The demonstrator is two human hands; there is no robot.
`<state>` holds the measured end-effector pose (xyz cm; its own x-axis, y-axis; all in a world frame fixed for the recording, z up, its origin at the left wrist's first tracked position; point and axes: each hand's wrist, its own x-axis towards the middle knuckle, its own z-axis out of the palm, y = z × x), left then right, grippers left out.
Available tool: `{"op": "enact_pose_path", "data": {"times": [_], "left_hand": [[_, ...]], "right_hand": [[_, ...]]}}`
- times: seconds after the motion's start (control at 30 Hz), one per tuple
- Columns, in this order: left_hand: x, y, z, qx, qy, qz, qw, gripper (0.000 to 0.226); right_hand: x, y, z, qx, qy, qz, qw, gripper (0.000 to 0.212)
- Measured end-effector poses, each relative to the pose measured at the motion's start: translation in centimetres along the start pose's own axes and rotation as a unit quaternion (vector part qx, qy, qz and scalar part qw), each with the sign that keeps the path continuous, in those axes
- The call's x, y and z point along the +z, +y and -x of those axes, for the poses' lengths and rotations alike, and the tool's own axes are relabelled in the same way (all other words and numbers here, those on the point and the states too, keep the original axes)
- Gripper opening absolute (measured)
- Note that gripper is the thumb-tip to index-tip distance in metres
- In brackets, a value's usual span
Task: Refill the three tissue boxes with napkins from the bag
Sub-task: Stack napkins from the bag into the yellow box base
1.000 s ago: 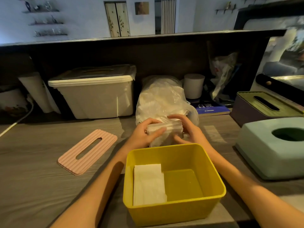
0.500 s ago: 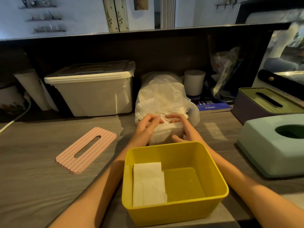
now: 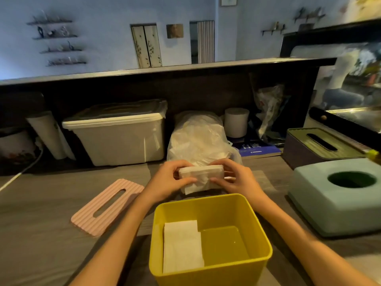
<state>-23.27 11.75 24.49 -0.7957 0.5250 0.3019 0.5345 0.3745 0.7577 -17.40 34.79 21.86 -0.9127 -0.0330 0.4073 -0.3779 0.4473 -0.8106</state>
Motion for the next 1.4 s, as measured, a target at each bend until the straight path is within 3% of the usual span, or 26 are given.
{"op": "enact_pose_path", "data": {"times": [0.17,0.37,0.53,0.67,0.87,1.17,1.4], "left_hand": [[-2.8,5.2,0.0,0.016,0.037,-0.042,0.998,0.03],[-4.5,11.2,2.7,-0.056,0.06,0.003,0.997,0.037],[-4.2,14.2,5.9,-0.092,-0.08,0.008,0.992,0.02],[-2.9,14.2,8.0,-0.146,-0.166,0.012,0.975,0.012],[-0.9,13.4,9.0,-0.211,-0.229,0.067,0.948,0.023],[0.6,12.9,9.1,-0.299,-0.28,0.078,0.909,0.024],[-0.7,13.5,8.9,-0.227,-0.322,-0.03,0.918,0.032]], "right_hand": [[-2.6,-4.9,-1.6,-0.011,-0.001,0.001,1.0,0.04],[-5.7,-11.3,-0.8,0.06,-0.081,-0.056,0.993,0.049],[-6.9,-13.5,1.2,0.132,-0.143,0.011,0.981,0.051],[-7.1,-13.9,2.5,0.165,-0.19,0.058,0.966,0.039],[-5.3,-13.2,4.1,0.034,-0.143,0.2,0.969,0.024],[-3.8,-13.2,5.5,-0.045,-0.212,0.349,0.912,0.026],[-3.6,-13.4,5.6,-0.051,-0.301,0.393,0.868,0.035]]}}
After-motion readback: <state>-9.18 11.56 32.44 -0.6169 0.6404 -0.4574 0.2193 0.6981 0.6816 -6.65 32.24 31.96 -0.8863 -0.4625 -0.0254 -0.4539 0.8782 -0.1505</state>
